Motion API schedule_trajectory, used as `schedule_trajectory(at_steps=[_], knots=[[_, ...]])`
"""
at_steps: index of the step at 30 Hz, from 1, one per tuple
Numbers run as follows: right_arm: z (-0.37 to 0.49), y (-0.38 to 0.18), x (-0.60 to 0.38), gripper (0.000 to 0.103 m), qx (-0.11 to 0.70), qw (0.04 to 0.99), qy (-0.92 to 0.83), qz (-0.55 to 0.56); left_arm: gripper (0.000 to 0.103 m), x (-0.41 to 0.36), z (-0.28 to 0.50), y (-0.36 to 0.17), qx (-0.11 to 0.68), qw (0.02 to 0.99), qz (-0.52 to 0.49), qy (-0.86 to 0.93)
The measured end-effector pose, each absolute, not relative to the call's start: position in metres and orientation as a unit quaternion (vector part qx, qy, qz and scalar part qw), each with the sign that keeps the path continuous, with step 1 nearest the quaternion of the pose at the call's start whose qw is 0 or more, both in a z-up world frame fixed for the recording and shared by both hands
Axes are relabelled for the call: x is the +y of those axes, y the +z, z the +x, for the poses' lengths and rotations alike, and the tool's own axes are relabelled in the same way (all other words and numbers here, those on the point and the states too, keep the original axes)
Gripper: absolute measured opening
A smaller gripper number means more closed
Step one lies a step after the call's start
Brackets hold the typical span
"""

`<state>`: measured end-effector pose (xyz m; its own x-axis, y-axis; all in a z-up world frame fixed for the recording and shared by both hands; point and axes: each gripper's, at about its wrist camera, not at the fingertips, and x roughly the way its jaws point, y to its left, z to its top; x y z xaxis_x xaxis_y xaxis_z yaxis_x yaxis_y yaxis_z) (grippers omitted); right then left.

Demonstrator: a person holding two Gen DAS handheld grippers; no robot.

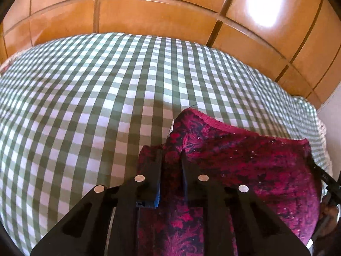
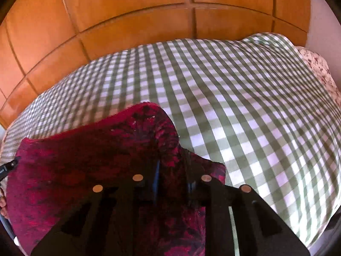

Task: Fold small clothes

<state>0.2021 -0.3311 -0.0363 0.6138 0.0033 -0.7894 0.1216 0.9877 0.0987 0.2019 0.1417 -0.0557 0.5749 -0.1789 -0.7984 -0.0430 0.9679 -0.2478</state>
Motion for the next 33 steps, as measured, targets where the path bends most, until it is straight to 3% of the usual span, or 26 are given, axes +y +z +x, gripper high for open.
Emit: schedule_trajectory(at_steps=[2, 4, 6, 7, 15, 24, 33], knots=[[0.203, -0.034, -0.327, 0.022, 0.441, 0.895, -0.041, 0.054, 0.034, 0.137, 0.206, -0.054, 0.459, 0.883, -0.095, -0.017], [0.199, -0.028, -0.326, 0.033, 0.437, 0.897, -0.051, 0.044, 0.042, 0.140, 0.203, -0.047, 0.453, 0.886, -0.098, -0.002], [0.190, -0.017, -0.326, 0.058, 0.415, 0.907, -0.066, 0.035, 0.052, 0.142, 0.189, -0.033, 0.424, 0.899, -0.108, 0.008], [0.185, -0.011, -0.324, 0.060, 0.401, 0.913, -0.075, 0.025, 0.056, 0.143, 0.177, -0.025, 0.405, 0.908, -0.106, 0.018], [0.120, 0.022, -0.247, 0.070, 0.342, 0.938, 0.041, -0.027, 0.057, 0.111, 0.103, -0.003, 0.335, 0.941, -0.052, -0.010], [0.101, -0.027, -0.212, 0.071, 0.410, 0.903, 0.129, -0.026, 0.058, 0.075, 0.093, -0.034, 0.368, 0.930, 0.011, -0.027], [0.096, -0.031, -0.219, 0.073, 0.396, 0.907, 0.142, -0.007, 0.058, 0.073, 0.091, -0.030, 0.371, 0.928, 0.000, -0.023]])
